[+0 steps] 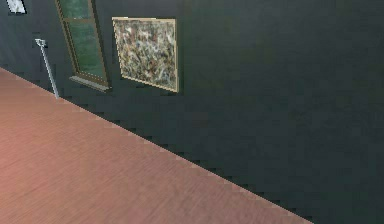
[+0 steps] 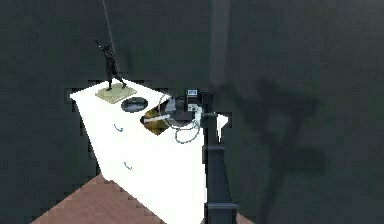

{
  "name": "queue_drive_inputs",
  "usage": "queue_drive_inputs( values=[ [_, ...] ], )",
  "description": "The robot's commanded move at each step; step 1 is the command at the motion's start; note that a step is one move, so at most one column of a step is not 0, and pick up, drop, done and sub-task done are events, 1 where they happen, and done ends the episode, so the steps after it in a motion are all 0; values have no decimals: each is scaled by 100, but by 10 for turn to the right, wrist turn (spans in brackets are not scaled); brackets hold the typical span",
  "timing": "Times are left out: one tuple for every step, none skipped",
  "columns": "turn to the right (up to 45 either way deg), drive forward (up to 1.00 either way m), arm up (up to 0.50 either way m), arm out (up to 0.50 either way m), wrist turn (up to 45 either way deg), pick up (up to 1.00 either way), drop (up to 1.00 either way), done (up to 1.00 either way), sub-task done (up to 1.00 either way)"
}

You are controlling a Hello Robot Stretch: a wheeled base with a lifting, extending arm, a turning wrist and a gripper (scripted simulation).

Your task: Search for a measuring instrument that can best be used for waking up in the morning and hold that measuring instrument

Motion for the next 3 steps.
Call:
queue_drive_inputs(
  values=[
    [0,0,0,0,0,100,0,0,0],
    [0,0,10,0,0,0,0,0,0],
    [0,0,0,0,0,0,0,100,0]
  ],
)
